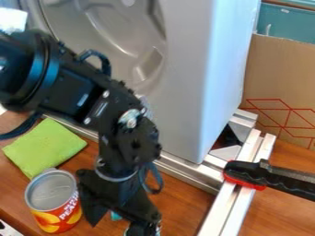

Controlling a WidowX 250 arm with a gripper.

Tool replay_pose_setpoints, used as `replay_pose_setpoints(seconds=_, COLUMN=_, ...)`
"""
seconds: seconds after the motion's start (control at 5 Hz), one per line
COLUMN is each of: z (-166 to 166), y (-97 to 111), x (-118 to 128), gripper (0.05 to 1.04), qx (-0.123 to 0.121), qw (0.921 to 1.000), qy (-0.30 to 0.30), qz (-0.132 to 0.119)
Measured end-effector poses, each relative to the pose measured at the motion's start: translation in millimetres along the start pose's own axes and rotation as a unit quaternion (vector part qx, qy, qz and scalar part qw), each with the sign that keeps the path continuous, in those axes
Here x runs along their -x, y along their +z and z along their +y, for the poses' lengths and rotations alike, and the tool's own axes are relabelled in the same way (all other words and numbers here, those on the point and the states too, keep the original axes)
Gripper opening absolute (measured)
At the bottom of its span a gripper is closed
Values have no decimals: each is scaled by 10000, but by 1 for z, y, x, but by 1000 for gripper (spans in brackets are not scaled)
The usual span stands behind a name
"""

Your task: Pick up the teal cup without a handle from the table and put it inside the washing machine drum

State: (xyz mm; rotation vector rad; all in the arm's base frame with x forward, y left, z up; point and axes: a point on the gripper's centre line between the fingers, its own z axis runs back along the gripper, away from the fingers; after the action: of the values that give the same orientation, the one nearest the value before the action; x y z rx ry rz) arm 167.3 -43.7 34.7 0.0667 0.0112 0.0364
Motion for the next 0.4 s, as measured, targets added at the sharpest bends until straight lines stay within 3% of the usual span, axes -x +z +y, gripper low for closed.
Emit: replay_pose_setpoints(seconds=0.4, z=-4, y=-4, x=-10, gripper=1001, qx=183, qw=9986, qy=-155, qz=-472)
